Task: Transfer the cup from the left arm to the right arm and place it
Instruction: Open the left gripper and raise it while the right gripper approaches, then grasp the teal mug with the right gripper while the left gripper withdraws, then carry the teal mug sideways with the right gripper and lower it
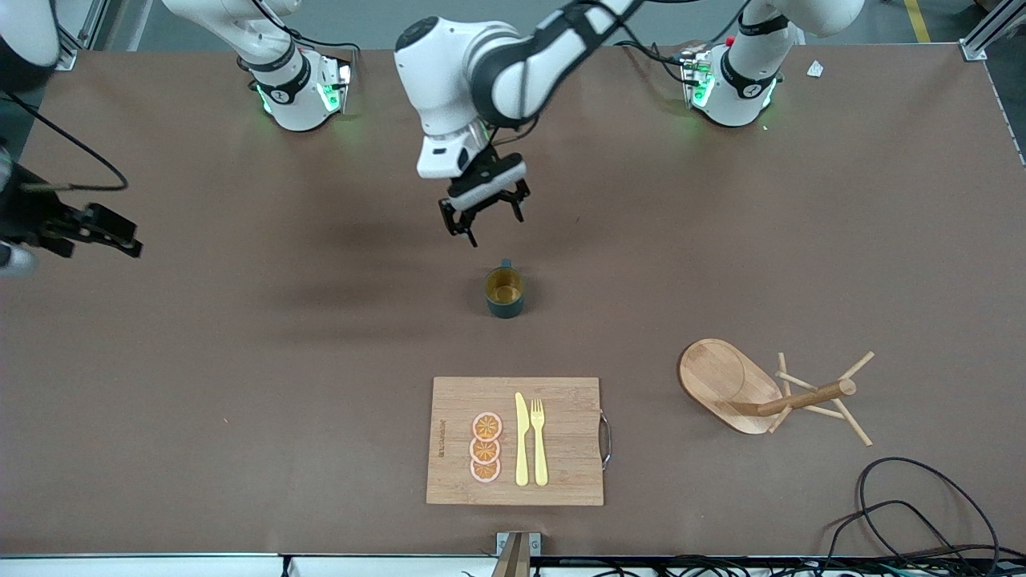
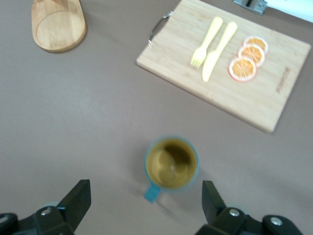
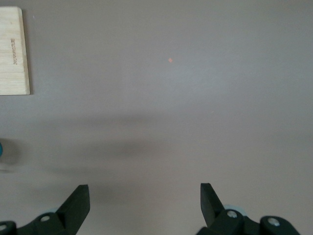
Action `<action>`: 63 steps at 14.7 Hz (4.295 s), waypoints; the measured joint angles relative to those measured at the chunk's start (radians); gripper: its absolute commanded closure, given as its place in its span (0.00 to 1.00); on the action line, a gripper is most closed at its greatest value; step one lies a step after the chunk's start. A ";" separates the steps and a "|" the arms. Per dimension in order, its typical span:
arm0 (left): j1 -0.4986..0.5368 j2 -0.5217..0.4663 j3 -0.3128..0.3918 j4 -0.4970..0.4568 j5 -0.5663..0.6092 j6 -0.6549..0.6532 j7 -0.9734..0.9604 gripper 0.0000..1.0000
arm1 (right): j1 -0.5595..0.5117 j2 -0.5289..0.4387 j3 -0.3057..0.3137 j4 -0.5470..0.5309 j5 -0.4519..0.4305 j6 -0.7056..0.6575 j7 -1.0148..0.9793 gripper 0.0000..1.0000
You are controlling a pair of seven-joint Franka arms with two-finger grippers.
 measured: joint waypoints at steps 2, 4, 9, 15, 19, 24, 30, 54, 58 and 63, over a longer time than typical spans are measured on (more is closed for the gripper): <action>0.087 -0.050 0.001 0.001 -0.066 0.000 0.096 0.00 | 0.031 0.051 0.001 0.000 0.013 0.018 0.060 0.00; 0.172 -0.095 0.001 0.001 -0.127 0.000 0.213 0.00 | 0.086 0.090 0.002 0.000 0.014 0.048 0.152 0.00; 0.345 -0.170 -0.001 0.000 -0.231 -0.008 0.474 0.00 | 0.277 0.185 0.008 0.020 0.014 0.108 0.495 0.00; 0.521 -0.251 -0.001 0.000 -0.309 -0.106 0.834 0.00 | 0.496 0.447 0.010 0.263 0.014 0.154 0.987 0.00; 0.624 -0.318 -0.001 0.000 -0.343 -0.204 1.076 0.00 | 0.594 0.578 0.010 0.333 0.015 0.298 1.224 0.00; 0.757 -0.383 -0.002 -0.002 -0.371 -0.305 1.386 0.00 | 0.685 0.672 0.009 0.341 0.020 0.420 1.388 0.00; 0.853 -0.473 0.006 -0.064 -0.442 -0.410 1.552 0.00 | 0.759 0.711 0.009 0.344 0.074 0.477 1.431 0.00; 0.887 -0.527 -0.009 -0.135 -0.467 -0.409 1.569 0.00 | 0.522 0.628 -0.037 0.348 0.042 0.268 0.628 1.00; 0.889 -0.527 -0.009 -0.137 -0.467 -0.409 1.569 0.00 | 0.299 0.597 -0.035 0.344 0.043 0.230 0.322 0.99; 0.889 -0.527 -0.010 -0.138 -0.467 -0.409 1.569 0.00 | 0.136 0.597 -0.033 0.317 0.042 0.263 0.040 0.99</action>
